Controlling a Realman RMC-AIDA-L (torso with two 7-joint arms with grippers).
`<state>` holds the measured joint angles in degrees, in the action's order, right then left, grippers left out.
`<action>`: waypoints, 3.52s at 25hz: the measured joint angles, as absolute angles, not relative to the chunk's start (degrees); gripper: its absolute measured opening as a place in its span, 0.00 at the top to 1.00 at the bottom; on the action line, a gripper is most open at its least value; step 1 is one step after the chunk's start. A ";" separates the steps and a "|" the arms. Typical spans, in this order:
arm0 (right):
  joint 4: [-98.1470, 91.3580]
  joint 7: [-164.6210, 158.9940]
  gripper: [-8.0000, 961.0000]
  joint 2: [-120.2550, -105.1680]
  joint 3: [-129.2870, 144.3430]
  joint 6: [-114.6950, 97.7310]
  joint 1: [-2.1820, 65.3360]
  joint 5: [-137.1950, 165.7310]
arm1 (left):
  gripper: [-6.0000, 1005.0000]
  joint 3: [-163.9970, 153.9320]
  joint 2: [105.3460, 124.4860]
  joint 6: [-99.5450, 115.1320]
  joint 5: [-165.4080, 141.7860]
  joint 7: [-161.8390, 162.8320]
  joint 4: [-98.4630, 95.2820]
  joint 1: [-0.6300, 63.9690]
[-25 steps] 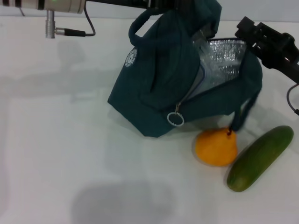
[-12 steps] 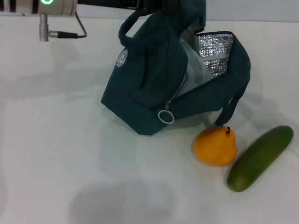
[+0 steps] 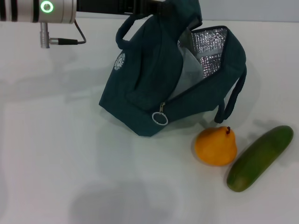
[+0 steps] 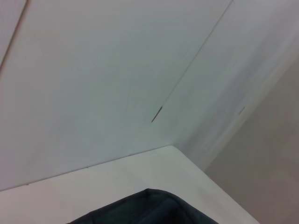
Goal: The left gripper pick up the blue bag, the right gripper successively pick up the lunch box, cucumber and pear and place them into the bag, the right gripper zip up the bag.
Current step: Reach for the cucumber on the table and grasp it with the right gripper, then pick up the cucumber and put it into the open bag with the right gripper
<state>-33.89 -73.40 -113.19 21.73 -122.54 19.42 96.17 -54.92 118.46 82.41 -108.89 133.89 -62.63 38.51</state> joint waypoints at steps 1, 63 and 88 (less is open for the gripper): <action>-37.31 -75.66 0.64 -113.00 23.39 -122.24 19.52 97.07 | 0.93 -54.90 118.62 82.26 -108.85 133.82 -62.58 38.47; -67.59 -103.11 0.16 -116.06 87.80 -97.18 42.67 144.14 | 0.93 -55.02 119.33 75.87 -104.23 128.86 -56.64 36.43; -67.50 -109.00 0.33 -115.74 88.86 -99.85 42.60 143.65 | 0.93 -55.02 119.00 76.83 -103.88 128.67 -57.13 35.94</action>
